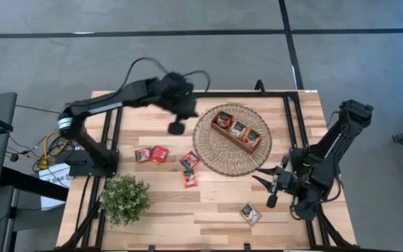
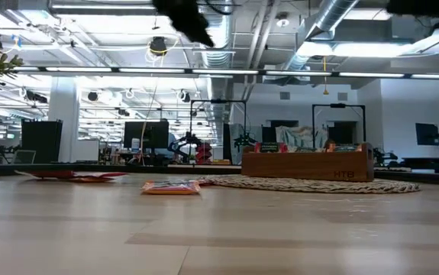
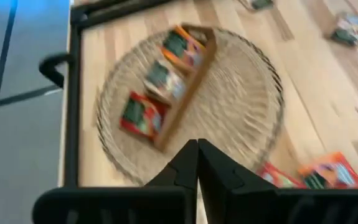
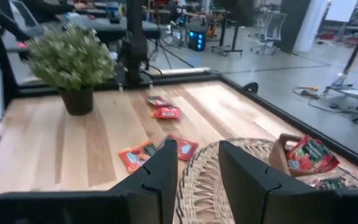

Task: Pick & Place Tea
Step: Put the red tea bag into the left section of the wooden organizer

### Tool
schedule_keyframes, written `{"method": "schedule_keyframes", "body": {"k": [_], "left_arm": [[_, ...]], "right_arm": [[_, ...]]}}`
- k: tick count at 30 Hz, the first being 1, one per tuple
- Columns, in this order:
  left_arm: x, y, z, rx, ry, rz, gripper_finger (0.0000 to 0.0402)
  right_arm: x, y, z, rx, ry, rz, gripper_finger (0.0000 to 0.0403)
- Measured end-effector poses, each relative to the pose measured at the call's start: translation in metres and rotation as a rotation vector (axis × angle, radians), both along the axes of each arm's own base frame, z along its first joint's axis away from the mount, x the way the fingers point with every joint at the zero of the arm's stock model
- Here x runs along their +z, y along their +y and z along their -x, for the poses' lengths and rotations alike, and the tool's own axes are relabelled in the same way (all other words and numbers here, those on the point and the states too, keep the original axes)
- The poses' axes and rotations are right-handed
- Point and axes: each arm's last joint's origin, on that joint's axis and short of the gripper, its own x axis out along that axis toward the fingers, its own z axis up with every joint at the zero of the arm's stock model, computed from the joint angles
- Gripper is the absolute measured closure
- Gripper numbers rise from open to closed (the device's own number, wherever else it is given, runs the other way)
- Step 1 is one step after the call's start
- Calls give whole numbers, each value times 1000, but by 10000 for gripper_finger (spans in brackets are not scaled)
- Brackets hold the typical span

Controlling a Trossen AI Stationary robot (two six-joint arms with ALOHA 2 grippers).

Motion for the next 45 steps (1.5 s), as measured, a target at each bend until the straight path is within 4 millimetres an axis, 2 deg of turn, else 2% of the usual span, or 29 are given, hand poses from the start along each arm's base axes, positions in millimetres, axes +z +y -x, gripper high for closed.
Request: {"method": "schedule_keyframes", "body": {"k": [7, 11, 16, 19, 22, 27, 30, 34, 37, 40, 45], "left_arm": [[-46, -32, 78, 149, -20, 23, 401], [-74, -48, 120, 239, -168, 55, 401], [-108, -69, 148, 327, -503, 93, 401], [-130, -77, 154, 345, -668, 123, 401], [-147, -84, 158, 318, -762, 141, 401], [-165, -95, 157, 263, -735, 162, 401], [-169, -101, 153, 265, -715, 157, 401], [-177, -106, 148, 261, -669, 130, 401], [-183, -108, 144, 261, -632, 112, 401], [-186, -108, 141, 266, -620, 106, 402], [-189, -108, 139, 266, -607, 103, 402]], "right_arm": [[-16, -13, -27, -44, 111, -106, 294], [-25, -27, -47, -68, 203, -175, 294], [-37, -48, -85, 15, 326, -290, 294], [-45, -60, -116, 172, 331, -331, 294], [-54, -73, -146, 355, 248, -354, 294], [-76, -97, -196, 565, 174, -390, 294], [-89, -110, -228, 517, 256, -401, 291], [-106, -117, -258, 449, 527, -401, 263], [-105, -120, -274, 412, 636, -414, 232], [-99, -119, -283, 412, 663, -381, 211], [-88, -119, -293, 421, 618, -320, 208]]}}
